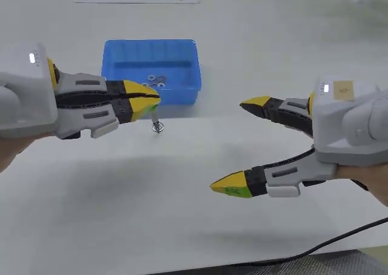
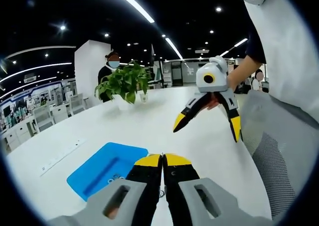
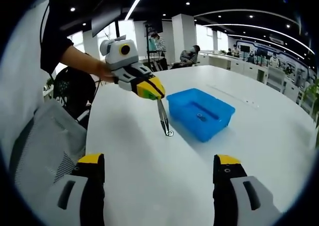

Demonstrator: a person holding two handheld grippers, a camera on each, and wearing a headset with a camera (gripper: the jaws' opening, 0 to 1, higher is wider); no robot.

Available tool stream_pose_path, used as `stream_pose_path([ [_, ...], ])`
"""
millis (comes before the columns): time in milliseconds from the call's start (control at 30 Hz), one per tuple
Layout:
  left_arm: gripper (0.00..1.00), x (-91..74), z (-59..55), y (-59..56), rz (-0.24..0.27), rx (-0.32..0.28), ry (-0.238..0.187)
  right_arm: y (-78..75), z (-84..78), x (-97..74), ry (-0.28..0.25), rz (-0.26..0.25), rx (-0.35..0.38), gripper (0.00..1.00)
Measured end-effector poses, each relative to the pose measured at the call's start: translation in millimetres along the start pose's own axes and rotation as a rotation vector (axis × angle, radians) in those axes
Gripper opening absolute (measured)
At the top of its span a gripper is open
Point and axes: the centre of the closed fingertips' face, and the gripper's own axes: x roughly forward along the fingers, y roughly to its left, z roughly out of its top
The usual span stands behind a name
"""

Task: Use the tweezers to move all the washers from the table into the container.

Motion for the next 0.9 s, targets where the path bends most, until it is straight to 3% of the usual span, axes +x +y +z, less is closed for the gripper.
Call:
stream_pose_path([
  [233, 0.04, 0.5, -0.3, 1.6, -0.049, -0.033, 0.017, -4.1, 12.6, 22.0, 0.010, 0.029, -0.069, 0.81],
  [300, 0.05, 1.4, -0.4, 3.9, -0.057, -0.045, 0.018, -2.9, 15.8, 29.8, 0.009, 0.058, -0.076, 0.77],
  [400, 0.05, 2.7, -0.2, 2.2, -0.093, -0.058, 0.030, -2.3, 14.5, 42.2, 0.041, 0.088, -0.125, 0.66],
  [467, 0.05, 3.4, -0.3, -6.0, -0.157, -0.104, 0.047, -3.6, 16.4, 51.8, 0.048, 0.088, -0.158, 0.65],
  [567, 0.06, 5.1, -0.7, -7.5, -0.183, -0.098, 0.065, -4.1, 17.5, 64.7, 0.063, 0.115, -0.194, 0.62],
  [600, 0.05, 7.1, -0.5, 1.7, -0.148, -0.084, 0.067, -4.7, 19.4, 70.0, 0.063, 0.124, -0.197, 0.61],
  [667, 0.05, 9.0, -0.3, 6.5, -0.141, -0.090, 0.073, -3.8, 24.2, 78.1, 0.056, 0.146, -0.201, 0.57],
  [900, 0.05, 9.1, -2.0, 6.7, -0.152, -0.108, 0.081, -5.6, 36.3, 97.8, 0.037, 0.196, -0.226, 0.36],
])
